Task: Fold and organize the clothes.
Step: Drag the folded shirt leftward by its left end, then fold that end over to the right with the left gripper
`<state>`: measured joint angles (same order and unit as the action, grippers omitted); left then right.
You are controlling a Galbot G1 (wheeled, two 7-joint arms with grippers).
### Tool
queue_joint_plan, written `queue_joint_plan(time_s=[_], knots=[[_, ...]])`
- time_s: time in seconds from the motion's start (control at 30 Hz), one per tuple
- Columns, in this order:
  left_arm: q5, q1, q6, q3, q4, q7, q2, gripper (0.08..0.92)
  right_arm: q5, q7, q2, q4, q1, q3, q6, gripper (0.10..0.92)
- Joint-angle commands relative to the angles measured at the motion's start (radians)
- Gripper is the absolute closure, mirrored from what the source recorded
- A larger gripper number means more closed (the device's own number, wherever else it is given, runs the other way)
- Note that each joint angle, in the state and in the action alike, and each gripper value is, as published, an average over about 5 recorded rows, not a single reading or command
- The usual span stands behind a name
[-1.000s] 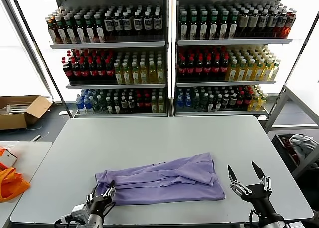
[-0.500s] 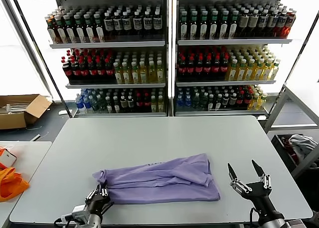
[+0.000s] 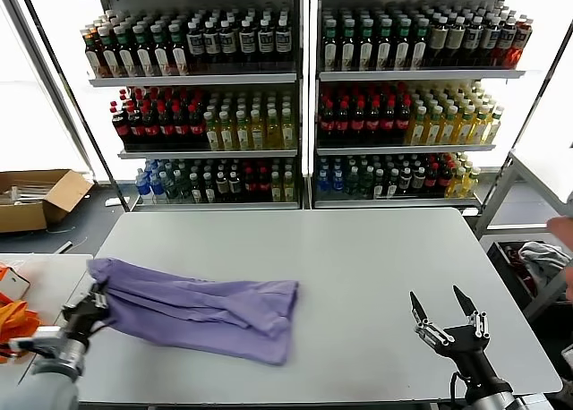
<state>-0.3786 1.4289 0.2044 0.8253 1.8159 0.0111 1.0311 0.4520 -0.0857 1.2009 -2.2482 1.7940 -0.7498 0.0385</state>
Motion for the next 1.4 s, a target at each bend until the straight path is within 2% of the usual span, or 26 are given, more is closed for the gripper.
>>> queue_joint_plan(time_s=[0.03,0.23,0.33,0.43,0.63,0.87,1.13,1.3,1.4], knots=[[-0.005,-0.065,-0.033,0.198,-0.113,-0.224,-0.236,0.887,-0.001,0.000,0.001,-0.007,0.004,0.000,0.000,0.203],[0.017,-0.078,0.042,0.064,0.116,-0.214,-0.133,0.887,-0.003,-0.002,0.007,-0.025,0.032,-0.010,0.000,0.203],[0.052,-0.061,0.061,-0.069,0.215,-0.209,-0.075,0.887,-0.005,-0.004,0.016,-0.030,0.049,-0.018,0.003,0.203],[0.092,-0.048,0.068,-0.217,0.261,-0.208,-0.035,0.887,-0.009,-0.010,0.027,-0.031,0.066,-0.021,0.010,0.203],[0.173,-0.068,0.065,-0.384,0.219,-0.203,0.023,0.887,-0.004,-0.012,0.036,-0.026,0.091,-0.028,0.022,0.203],[0.140,-0.112,0.089,-0.464,0.153,-0.165,0.063,0.887,-0.006,-0.011,0.051,-0.023,0.092,-0.029,0.022,0.203],[0.133,-0.071,0.137,-0.516,0.102,-0.161,0.100,0.887,-0.002,-0.010,0.051,-0.024,0.091,-0.042,0.023,0.203],[0.148,-0.046,0.150,-0.514,0.147,-0.152,0.103,0.869,0.002,-0.010,0.050,-0.028,0.092,-0.044,0.023,0.203],[0.121,-0.038,0.167,-0.498,0.212,-0.120,0.097,0.802,0.004,-0.010,0.049,-0.033,0.090,-0.041,0.022,0.203]])
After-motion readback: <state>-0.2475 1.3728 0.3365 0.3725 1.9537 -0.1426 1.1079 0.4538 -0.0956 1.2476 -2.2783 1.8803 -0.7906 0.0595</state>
